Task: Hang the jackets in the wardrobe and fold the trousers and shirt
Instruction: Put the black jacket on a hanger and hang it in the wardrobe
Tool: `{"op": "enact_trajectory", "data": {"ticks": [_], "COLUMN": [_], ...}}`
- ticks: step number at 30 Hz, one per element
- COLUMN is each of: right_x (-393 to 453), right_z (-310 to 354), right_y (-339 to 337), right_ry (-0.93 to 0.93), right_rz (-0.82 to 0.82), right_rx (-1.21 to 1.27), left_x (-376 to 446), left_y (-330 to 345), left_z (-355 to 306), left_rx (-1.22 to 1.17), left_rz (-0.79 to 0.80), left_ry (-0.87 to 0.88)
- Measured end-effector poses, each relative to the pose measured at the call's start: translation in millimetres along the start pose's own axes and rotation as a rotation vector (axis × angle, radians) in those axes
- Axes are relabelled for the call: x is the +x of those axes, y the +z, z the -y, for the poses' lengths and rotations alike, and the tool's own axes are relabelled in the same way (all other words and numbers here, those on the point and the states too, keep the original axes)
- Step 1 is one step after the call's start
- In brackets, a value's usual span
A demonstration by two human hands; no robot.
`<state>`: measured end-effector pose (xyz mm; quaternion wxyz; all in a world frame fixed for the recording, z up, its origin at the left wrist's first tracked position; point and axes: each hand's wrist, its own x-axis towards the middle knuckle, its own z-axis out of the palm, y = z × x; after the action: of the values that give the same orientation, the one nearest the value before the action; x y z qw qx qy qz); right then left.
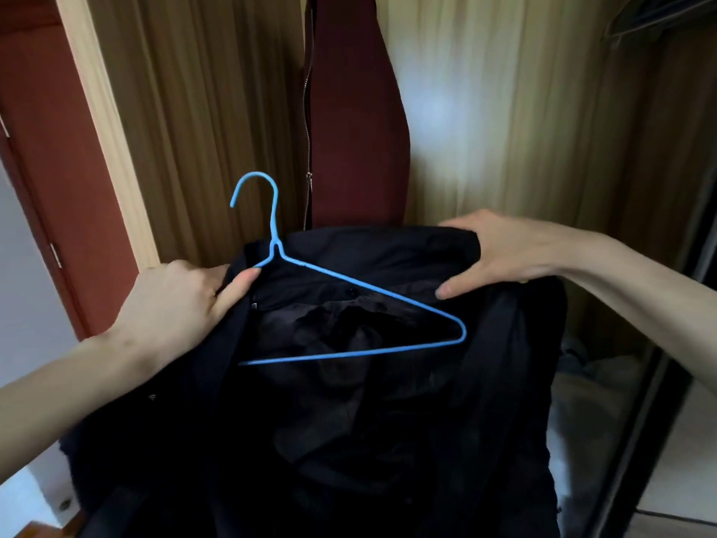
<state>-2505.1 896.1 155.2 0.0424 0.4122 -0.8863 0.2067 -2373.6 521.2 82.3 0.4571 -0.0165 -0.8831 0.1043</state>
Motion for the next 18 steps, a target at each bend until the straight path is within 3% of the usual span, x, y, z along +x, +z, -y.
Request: {"op": "enact_trajectory", "data": {"ticks": [3, 6, 8, 11, 12, 16, 18], "right_x": [4, 5, 5, 6, 7, 7, 8], "right_z": [2, 9, 16, 14, 11, -14, -15], "right_y": [8, 15, 20, 28, 34, 53, 61], "right_ry": [0.005, 0.026, -0.003, -0.016, -0.052, -0.428, -0.444], "right_rz": [-0.158, -0.330, -0.321, -0.164, -0.179, -0.521, -0.439], "right_rx": [-0.055, 0.229, 0.468, 0.665, 0.608, -0.100, -0.050], "left_x": [9, 20, 23, 25, 25, 25, 21], "left_y": [0, -2, -3, -3, -4, -9, -10], "left_z": [-12, -29, -37, -38, -35, -29, -34], "left_rx": [0.117, 0.069, -0.040, -0.206, -0.252, -0.392, -0.382], "left_rz": [-0.028, -0.091, -0.135, -0.110, -0.099, -0.104, -0.111], "left_ry": [0.019, -0.053, -0.099, -0.135, -0.132, -0.112, -0.077]}}
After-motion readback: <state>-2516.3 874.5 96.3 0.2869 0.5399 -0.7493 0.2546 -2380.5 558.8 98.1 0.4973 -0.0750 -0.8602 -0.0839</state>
